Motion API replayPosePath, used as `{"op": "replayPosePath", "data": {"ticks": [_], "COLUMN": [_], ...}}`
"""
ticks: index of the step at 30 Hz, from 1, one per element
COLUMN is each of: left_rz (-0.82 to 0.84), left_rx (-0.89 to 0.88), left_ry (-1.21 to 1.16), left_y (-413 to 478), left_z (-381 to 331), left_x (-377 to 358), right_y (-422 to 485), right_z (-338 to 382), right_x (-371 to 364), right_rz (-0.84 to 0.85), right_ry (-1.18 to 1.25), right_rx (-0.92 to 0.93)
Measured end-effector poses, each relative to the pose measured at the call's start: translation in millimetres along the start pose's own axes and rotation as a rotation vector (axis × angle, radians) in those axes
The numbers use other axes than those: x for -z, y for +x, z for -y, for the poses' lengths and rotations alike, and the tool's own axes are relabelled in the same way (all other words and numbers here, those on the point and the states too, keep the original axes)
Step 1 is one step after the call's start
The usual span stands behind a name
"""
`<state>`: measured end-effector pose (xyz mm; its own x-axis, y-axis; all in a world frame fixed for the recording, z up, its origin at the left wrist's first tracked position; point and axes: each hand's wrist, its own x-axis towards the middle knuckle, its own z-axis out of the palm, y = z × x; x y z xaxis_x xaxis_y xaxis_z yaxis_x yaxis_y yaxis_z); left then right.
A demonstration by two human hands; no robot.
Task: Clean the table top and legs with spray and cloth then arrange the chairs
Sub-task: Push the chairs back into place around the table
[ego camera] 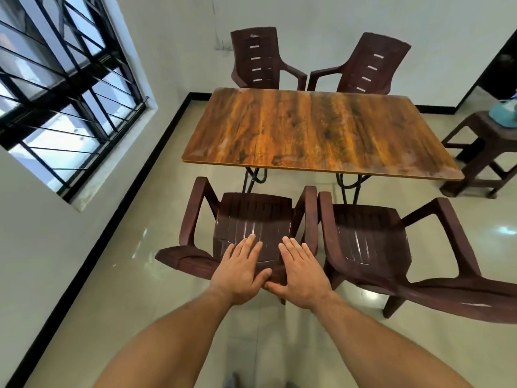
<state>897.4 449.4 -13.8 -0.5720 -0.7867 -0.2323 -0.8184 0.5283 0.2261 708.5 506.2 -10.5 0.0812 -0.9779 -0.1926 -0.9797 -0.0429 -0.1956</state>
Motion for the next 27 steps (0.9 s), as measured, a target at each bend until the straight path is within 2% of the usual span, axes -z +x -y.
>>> {"op": "replayPosePath", "data": {"ticks": [4,6,9,14,19,27], "left_rz": [0.077,0.123,0.138,0.086,0.035,0.054], "left_rx": [-0.15,-0.157,0.018,0.199,0.218,0.184], "left_ry": [-0.034,-0.01,-0.007,0.044,0.012,-0.04], "left_y": [18,21,29,38,33,29], "left_z": [-54,-81,-107,-126,-124,-145], "left_x": [-2,-6,-3,-6,-18,-23], "right_y": [-44,-68,-109,-167,-160,-150], "right_z": [-49,-84,-147,-228,-232,-241], "right_x": [3,11,31,40,22,21], "right_rz": [-0.031,-0.02,-0.009,0.18,0.041,0.049], "right_ry": [-0.047,-0.126,-0.226,-0.333,-0.191,-0.103], "right_rx": [-0.128,-0.223,-0.364,-0.487,-0.469,-0.322]}}
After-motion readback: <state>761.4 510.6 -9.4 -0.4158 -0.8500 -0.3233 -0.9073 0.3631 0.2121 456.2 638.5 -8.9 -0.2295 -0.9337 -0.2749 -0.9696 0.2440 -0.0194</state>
